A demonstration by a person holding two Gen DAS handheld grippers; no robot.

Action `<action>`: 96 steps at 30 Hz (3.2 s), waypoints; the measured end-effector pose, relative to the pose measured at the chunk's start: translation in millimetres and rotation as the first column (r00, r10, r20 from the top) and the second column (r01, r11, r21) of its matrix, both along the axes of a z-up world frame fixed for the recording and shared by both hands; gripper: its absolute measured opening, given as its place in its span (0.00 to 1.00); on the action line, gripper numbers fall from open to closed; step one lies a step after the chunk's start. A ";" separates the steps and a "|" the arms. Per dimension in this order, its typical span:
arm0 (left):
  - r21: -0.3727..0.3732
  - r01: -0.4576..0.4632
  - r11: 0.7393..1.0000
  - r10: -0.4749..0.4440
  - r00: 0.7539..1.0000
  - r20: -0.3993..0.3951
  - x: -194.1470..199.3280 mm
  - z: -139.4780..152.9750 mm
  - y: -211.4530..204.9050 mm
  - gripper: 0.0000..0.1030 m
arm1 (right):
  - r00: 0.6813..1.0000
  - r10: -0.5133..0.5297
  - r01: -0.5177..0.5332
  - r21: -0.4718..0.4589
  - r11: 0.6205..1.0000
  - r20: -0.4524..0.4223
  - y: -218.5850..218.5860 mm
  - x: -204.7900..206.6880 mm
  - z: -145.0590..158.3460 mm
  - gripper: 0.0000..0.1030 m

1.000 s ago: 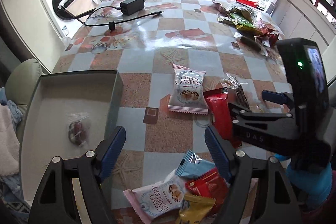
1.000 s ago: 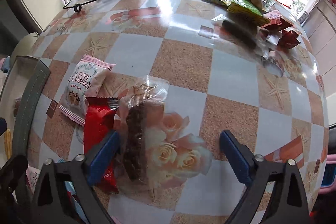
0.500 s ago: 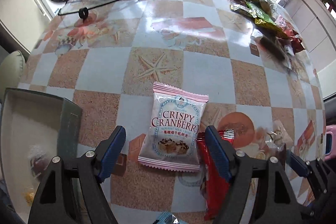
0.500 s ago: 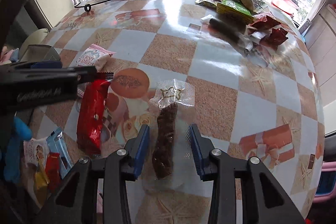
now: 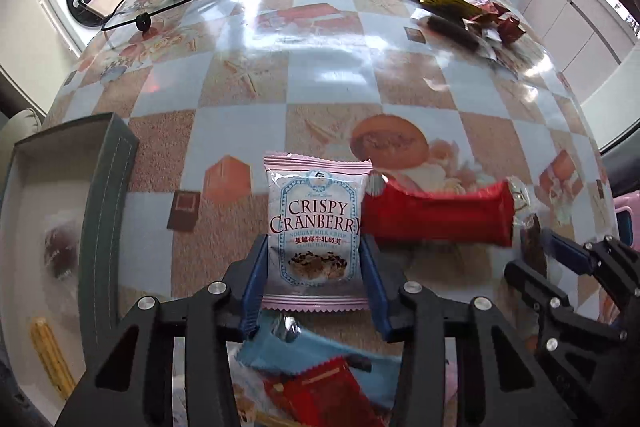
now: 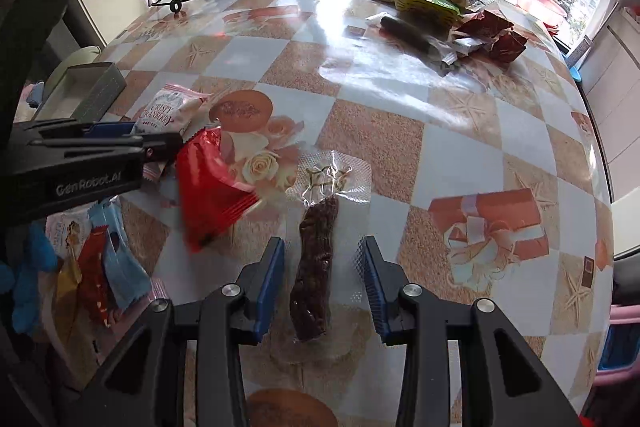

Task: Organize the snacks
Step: 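Lift the Crispy Cranberry pack and jerky stick and carry both toward the tray, then release the Crispy Cranberry pack and jerky stick into the grey tray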

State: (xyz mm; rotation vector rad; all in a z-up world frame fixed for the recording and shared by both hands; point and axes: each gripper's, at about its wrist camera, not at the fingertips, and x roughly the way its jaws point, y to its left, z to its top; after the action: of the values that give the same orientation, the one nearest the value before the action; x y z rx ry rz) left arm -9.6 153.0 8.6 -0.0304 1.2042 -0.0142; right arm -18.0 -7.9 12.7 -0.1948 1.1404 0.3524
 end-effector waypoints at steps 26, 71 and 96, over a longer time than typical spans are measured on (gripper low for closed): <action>0.029 0.015 0.999 -0.016 0.999 0.032 -20.7 1.9 -8.3 0.47 | 1.000 -0.027 0.027 -0.039 0.999 0.001 -24.9 -27.1 0.5 0.42; 0.016 0.027 1.000 -0.026 0.998 -0.064 -14.0 2.9 -5.2 0.51 | 0.998 -0.038 0.047 0.199 0.979 -0.047 -3.0 -17.1 53.9 0.41; -0.052 -0.234 0.971 0.240 0.948 0.209 -90.3 85.3 142.4 0.45 | 0.983 0.168 -0.146 0.260 0.955 -0.068 105.8 -15.0 73.6 0.41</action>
State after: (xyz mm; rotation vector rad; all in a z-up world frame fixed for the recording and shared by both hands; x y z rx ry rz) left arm -99.9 295.4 93.9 -0.1927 0.9786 0.1744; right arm -33.0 97.9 86.3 -0.0435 1.1586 0.6503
